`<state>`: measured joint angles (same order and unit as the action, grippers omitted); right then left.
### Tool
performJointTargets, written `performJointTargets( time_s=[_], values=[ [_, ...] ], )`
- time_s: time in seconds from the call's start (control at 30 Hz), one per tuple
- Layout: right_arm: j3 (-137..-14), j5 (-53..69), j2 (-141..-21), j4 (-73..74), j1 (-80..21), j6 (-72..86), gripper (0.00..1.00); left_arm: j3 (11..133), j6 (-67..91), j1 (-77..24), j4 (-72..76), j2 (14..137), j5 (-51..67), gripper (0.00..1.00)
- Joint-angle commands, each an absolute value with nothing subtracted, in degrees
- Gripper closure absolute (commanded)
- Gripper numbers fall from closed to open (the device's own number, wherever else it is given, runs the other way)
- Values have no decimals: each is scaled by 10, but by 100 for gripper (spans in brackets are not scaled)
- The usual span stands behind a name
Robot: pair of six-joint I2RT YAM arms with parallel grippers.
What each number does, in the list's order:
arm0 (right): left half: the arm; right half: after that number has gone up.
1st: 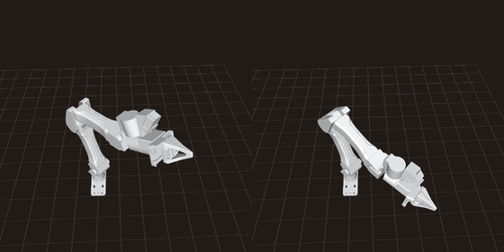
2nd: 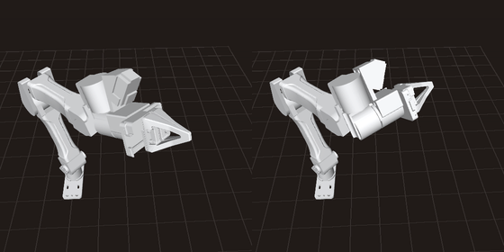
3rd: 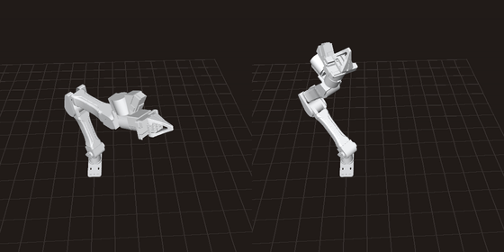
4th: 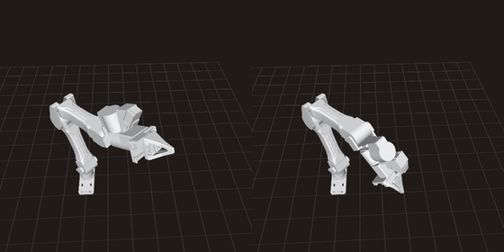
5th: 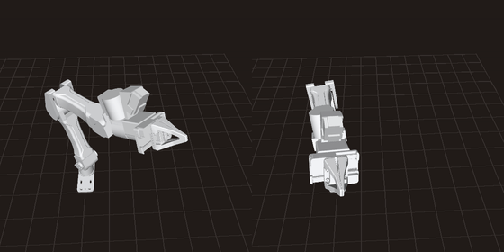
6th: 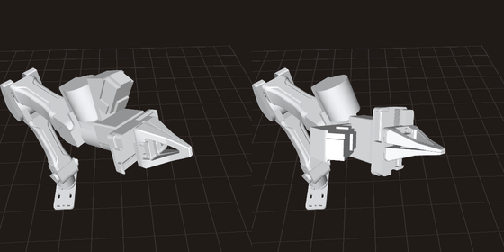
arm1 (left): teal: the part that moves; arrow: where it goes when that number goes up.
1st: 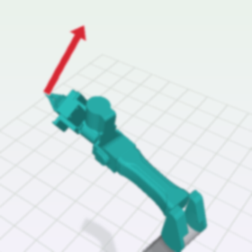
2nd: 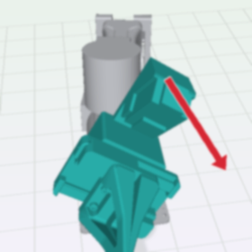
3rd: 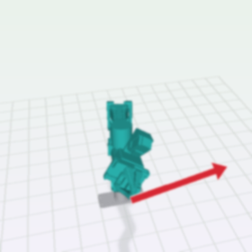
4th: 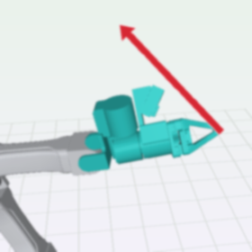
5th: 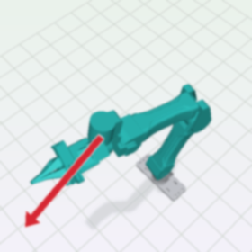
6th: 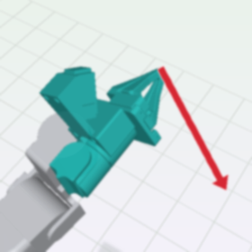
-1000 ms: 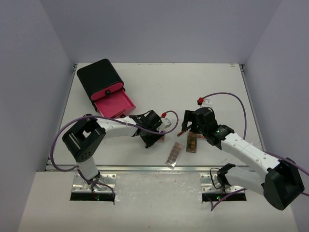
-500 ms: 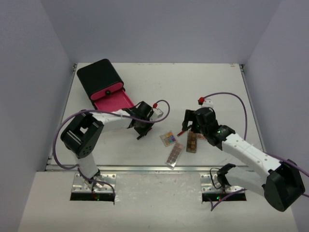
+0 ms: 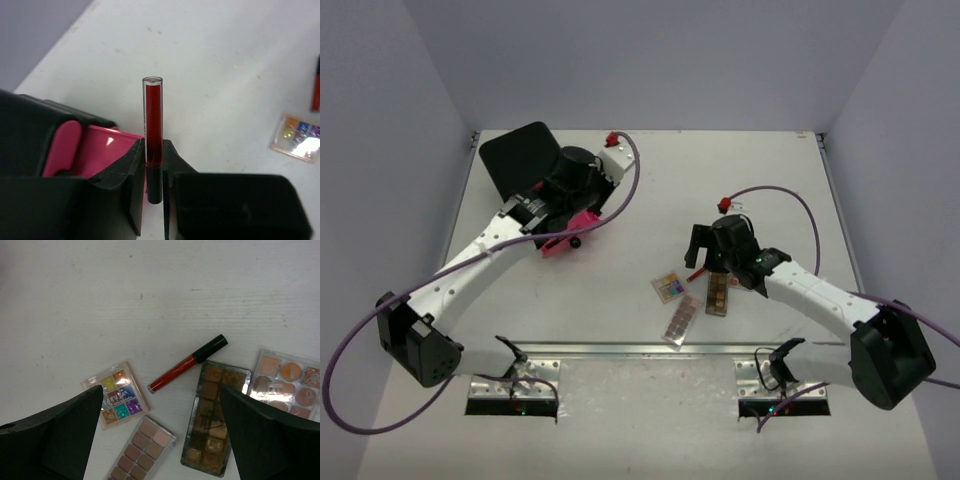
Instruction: Organize the makeup
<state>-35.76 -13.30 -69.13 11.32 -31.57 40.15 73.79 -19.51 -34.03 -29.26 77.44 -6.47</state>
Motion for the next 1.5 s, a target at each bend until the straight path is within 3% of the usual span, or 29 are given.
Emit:
performJointTargets(
  time_s=[0.0, 0.33, 0.43, 0.53, 0.6, 0.83, 0.9, 1.0, 1.47],
  values=[
    [-386, -76, -725, 63, -313, 453, 3, 705, -251, -270, -312, 781, -126, 100],
    [-402, -101, -799, 73, -318, 480, 8, 579, -323, -182, -171, 806, -182, 100],
    [-401, -128, -811, 76, -319, 491, 16, 561, -333, -179, -154, 820, -185, 100],
    [-403, -141, -826, 78, -320, 505, 17, 545, -338, -177, -138, 839, -198, 100],
    [-405, -140, -833, 79, -322, 510, 18, 540, -339, -175, -138, 849, -197, 96],
    [-419, -161, -859, 96, -336, 521, 20, 532, -325, -174, -140, 878, -188, 52],
    [-420, -171, -869, 96, -337, 525, 22, 540, -319, -174, -142, 875, -186, 44],
    [-426, -185, -885, 100, -337, 526, 28, 555, -304, -174, -154, 868, -178, 40],
    [-485, -243, -965, 174, -348, 530, 34, 699, -240, -173, -219, 782, -100, 34]
  ],
)
